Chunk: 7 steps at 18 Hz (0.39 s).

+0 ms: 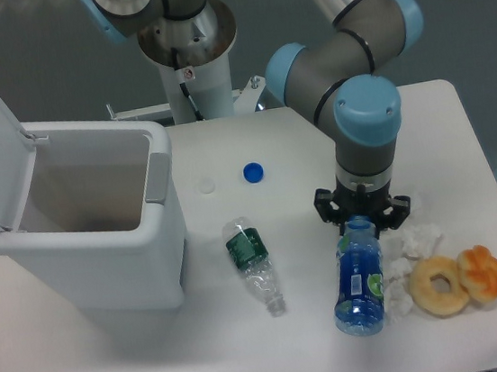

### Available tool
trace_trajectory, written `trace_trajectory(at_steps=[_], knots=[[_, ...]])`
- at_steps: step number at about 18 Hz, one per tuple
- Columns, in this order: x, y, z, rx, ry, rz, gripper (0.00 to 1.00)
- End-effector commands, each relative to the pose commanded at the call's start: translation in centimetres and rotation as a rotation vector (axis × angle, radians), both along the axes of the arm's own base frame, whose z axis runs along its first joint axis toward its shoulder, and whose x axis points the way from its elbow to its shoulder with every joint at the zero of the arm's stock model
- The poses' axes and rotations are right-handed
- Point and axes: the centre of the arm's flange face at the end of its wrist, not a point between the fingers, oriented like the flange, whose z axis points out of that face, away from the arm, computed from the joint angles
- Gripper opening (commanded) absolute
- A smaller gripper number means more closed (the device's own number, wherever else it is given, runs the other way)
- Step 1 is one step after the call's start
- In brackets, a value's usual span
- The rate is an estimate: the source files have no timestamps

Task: Pick up the plastic bottle
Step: 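Lift the blue-labelled bottle upward by its cap end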

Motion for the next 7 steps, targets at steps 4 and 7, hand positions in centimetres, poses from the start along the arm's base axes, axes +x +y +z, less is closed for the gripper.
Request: trace_trajectory(at_steps=[4, 7], knots=[[-0.54, -0.07, 1.09, -0.010, -0.014, 0.003, 0.36], [-0.60, -0.17, 1.07, -0.012, -0.015, 0.005, 0.36]])
